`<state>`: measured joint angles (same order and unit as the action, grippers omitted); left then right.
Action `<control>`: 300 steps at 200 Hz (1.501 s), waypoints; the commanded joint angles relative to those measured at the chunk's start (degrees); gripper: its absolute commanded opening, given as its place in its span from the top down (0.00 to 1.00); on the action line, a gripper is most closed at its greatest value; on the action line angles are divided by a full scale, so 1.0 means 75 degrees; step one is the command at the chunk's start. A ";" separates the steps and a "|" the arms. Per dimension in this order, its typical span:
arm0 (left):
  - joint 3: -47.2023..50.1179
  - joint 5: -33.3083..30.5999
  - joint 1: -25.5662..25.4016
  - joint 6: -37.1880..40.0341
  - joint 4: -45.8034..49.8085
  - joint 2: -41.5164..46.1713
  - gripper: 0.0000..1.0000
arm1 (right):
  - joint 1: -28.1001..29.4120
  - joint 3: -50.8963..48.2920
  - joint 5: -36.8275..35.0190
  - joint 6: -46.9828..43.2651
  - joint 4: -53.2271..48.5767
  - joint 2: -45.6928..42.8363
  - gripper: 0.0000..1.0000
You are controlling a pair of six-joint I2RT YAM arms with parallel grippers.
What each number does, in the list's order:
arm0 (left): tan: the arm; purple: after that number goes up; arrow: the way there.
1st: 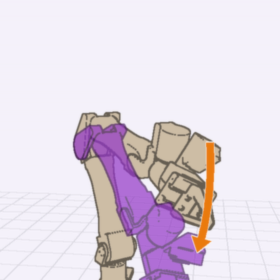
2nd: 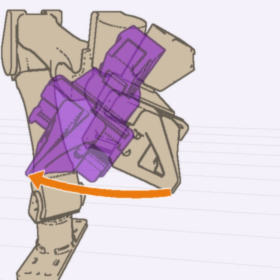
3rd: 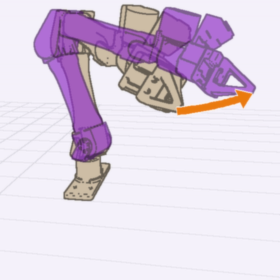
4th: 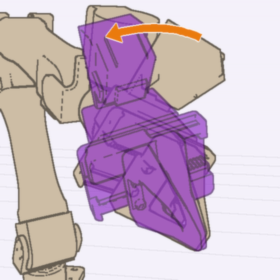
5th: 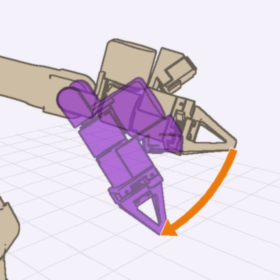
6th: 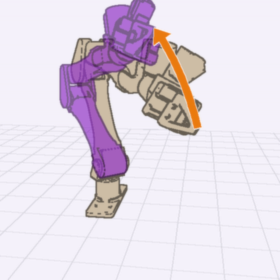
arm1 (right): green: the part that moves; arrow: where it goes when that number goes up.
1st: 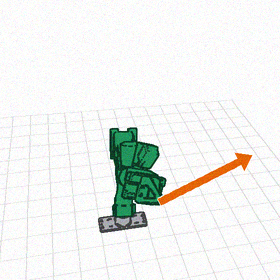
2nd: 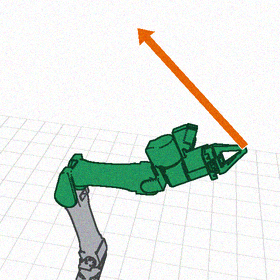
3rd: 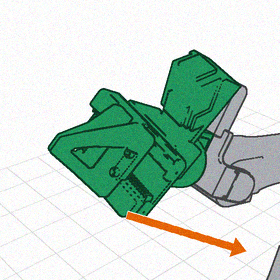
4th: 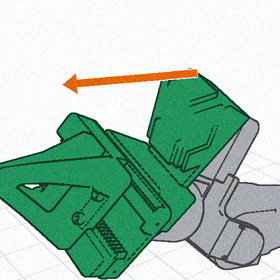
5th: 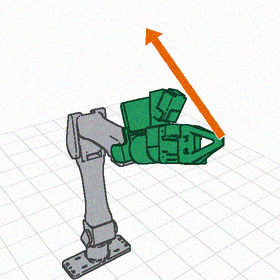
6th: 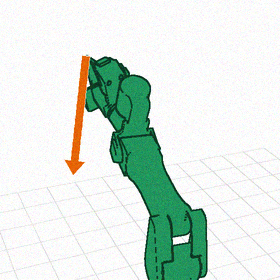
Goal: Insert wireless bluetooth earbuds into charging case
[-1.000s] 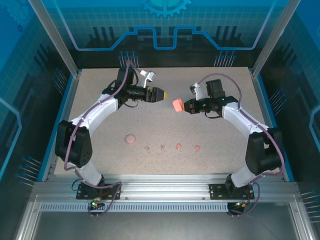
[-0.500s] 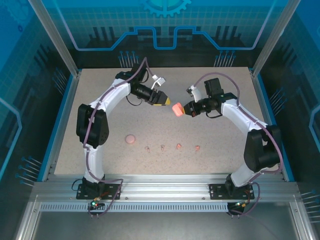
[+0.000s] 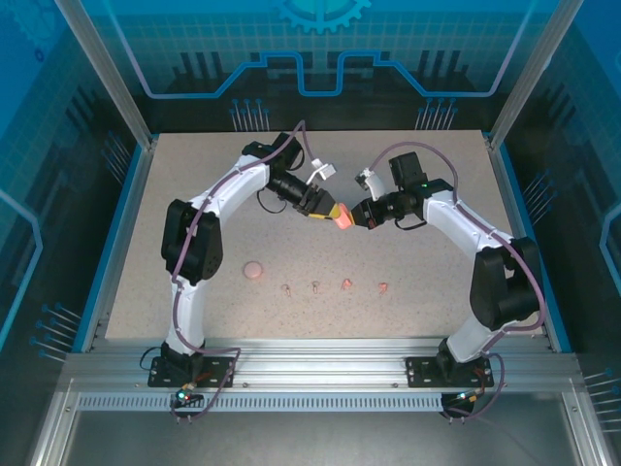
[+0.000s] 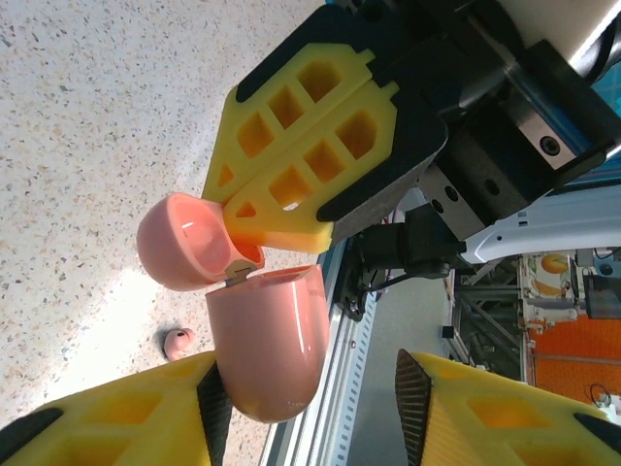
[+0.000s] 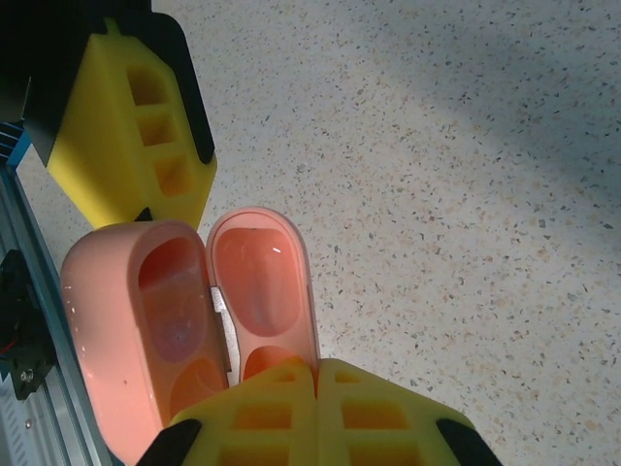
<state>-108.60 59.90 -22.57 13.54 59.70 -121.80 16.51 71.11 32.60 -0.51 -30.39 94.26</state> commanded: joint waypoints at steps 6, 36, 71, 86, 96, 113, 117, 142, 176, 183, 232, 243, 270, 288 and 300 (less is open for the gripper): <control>-0.0203 0.0288 -0.0073 0.0115 0.0163 -0.0062 0.49 | 0.0107 0.0233 0.0254 -0.0039 0.0037 0.0010 1.00; -0.0268 0.0239 -0.0063 -0.0023 -0.0005 -0.0162 0.46 | 0.0119 0.0233 0.0337 0.0001 0.0065 -0.0106 1.00; -0.0380 0.0284 -0.0062 -0.0061 -0.0004 -0.0301 0.47 | 0.0135 0.0268 0.0338 0.0026 0.0050 -0.0141 1.00; -0.0380 0.0313 -0.0065 -0.0040 0.0003 -0.0330 0.49 | 0.0129 0.0290 0.0333 0.0041 0.0053 -0.0112 1.00; -0.0380 0.0331 -0.0070 -0.0047 0.0030 -0.0354 0.50 | 0.0142 0.0303 0.0350 0.0055 0.0063 -0.0105 1.00; -0.0380 0.0345 -0.0075 -0.0012 0.0053 -0.0386 0.52 | 0.0138 0.0327 0.0363 0.0076 0.0090 -0.0077 1.00; -0.0380 0.0346 -0.0073 -0.0001 0.0054 -0.0394 0.53 | 0.0142 0.0337 0.0370 0.0083 0.0097 -0.0076 1.00; -0.0391 0.0357 -0.0103 0.0020 0.0060 -0.0459 0.55 | 0.0150 0.0362 0.0387 0.0106 0.0102 -0.0053 1.00; -0.0426 0.0369 -0.0130 0.0032 0.0069 -0.0509 0.58 | 0.0153 0.0374 0.0382 0.0115 0.0100 -0.0040 1.00; -0.0437 0.0357 -0.0121 0.0029 0.0071 -0.0528 0.58 | 0.0160 0.0374 0.0383 0.0115 0.0103 -0.0030 1.00; -0.0485 0.0357 -0.0126 0.0031 0.0058 -0.0559 0.69 | 0.0157 0.0374 0.0350 0.0095 0.0082 -0.0024 1.00; -0.0488 0.0357 -0.0131 0.0042 0.0067 -0.0571 0.77 | 0.0154 0.0380 0.0329 0.0104 0.0080 -0.0021 1.00; -0.0485 0.0357 -0.0129 0.0125 0.0176 -0.0546 0.94 | 0.0113 0.0420 0.0123 0.0210 0.0085 -0.0032 1.00; -0.0434 0.0326 -0.0119 0.0166 0.0185 -0.0479 1.00 | -0.0037 0.0468 -0.0050 0.0475 0.0119 -0.0066 0.78; -0.0265 0.0248 -0.0101 0.0068 -0.0015 -0.0354 1.00 | -0.0187 0.0411 -0.0048 0.0723 0.0221 -0.0268 0.62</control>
<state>-110.76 61.36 -23.22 13.67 59.77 -125.14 16.73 72.49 32.75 1.21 -29.91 94.26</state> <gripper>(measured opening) 0.209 0.251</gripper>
